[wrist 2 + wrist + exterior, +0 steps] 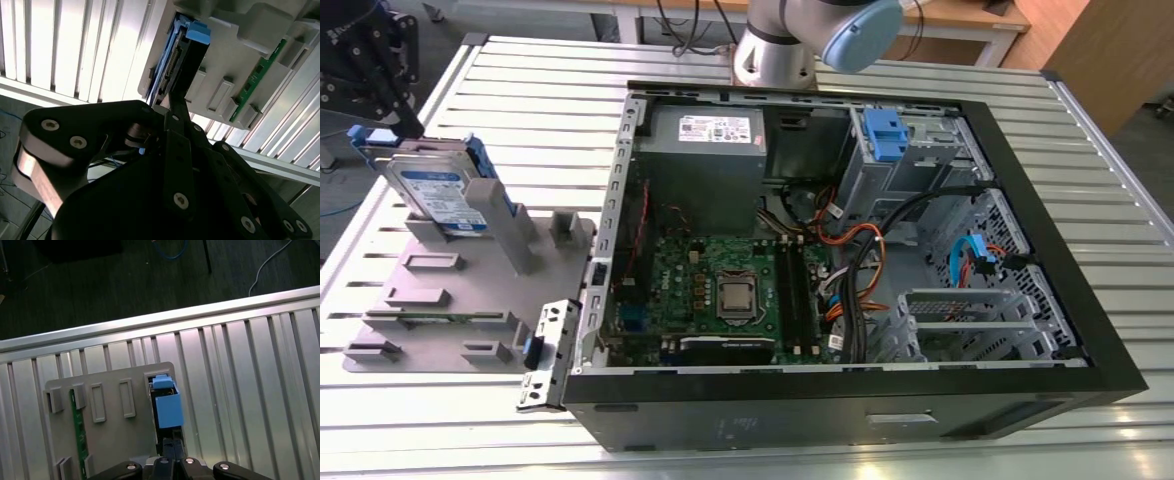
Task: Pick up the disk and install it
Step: 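Pick up the disk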
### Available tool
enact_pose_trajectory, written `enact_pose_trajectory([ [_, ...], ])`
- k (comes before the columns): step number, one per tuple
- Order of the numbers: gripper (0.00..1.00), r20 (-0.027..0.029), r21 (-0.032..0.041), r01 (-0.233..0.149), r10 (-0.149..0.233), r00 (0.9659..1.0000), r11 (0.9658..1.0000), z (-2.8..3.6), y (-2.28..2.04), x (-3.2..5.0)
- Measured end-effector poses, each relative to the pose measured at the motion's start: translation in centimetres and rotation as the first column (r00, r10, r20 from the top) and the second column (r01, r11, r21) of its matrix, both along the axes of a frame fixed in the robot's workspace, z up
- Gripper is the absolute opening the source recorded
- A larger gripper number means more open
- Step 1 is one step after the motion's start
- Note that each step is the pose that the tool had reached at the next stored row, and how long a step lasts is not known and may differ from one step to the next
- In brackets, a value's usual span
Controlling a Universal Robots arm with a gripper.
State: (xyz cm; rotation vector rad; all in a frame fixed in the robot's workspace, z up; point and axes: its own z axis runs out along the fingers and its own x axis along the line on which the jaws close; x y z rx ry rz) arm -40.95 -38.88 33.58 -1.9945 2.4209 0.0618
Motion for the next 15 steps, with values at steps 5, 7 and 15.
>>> enact_pose_trajectory([
  [5, 0.11, 0.0002, 0.0001, -0.021, 0.021, 0.9998, 0.9998, -0.06, -0.01, -0.01],
  [7, 0.11, 0.0001, 0.0, -0.021, 0.021, 0.9998, 0.9998, -0.08, -0.02, -0.01],
  [15, 0.11, 0.0001, 0.0, -0.022, 0.022, 0.9998, 0.9998, -0.35, -0.02, -0.01],
])
